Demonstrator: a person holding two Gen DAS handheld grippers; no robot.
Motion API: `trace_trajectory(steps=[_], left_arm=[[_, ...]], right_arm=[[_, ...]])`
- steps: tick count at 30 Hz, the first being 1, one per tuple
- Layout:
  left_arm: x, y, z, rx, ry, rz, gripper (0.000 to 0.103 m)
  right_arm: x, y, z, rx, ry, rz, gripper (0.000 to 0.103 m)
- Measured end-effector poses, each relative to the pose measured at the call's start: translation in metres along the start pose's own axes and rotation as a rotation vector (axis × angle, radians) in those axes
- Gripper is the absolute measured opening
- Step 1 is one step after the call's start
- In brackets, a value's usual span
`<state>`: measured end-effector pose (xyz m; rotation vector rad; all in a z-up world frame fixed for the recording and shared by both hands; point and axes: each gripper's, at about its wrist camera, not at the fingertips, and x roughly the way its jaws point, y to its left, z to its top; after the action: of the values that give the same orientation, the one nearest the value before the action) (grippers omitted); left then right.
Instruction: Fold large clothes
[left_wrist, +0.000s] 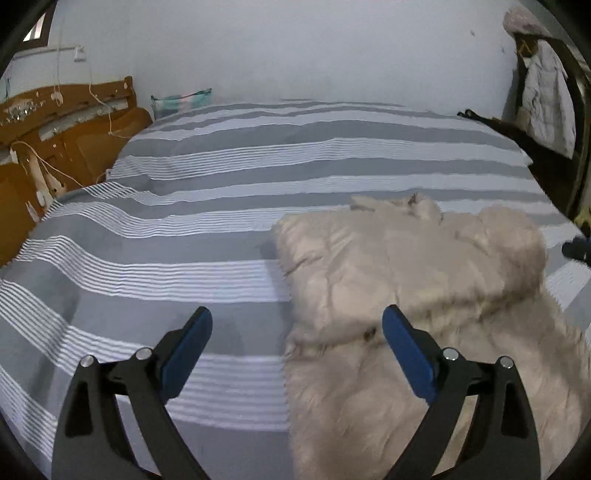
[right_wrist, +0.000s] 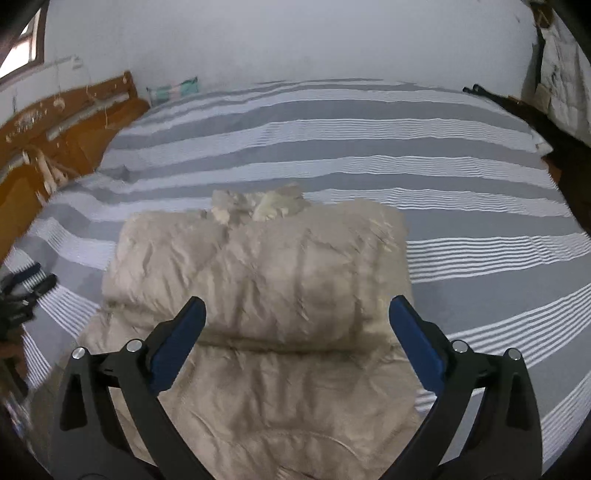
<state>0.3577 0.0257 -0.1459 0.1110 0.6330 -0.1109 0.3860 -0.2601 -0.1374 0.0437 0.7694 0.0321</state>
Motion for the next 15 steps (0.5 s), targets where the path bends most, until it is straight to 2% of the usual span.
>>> trace_trajectory(steps=[4, 8, 10, 12, 15], left_arm=[[-0.046, 0.016, -0.042, -0.002, -0.005, 0.023, 0.093], [-0.099, 0.018, -0.096, -0.048, 0.015, 0.041, 0.095], [-0.115, 0.012, -0.118, -0.058, 0.024, 0.034, 0.097], [-0.127, 0.003, -0.14, -0.058, 0.042, 0.06, 0.097], [-0.134, -0.008, -0.165, -0.099, 0.087, 0.043, 0.097]], right_arm=[[-0.036, -0.024, -0.044, -0.042, 0.023, -0.056, 0.099], [-0.084, -0.046, -0.107, -0.012, 0.07, -0.099, 0.099], [-0.104, -0.051, -0.135, 0.016, 0.091, -0.101, 0.099], [-0.121, -0.056, -0.163, 0.062, 0.113, -0.106, 0.099], [-0.13, -0.059, -0.197, 0.097, 0.152, -0.101, 0.099]])
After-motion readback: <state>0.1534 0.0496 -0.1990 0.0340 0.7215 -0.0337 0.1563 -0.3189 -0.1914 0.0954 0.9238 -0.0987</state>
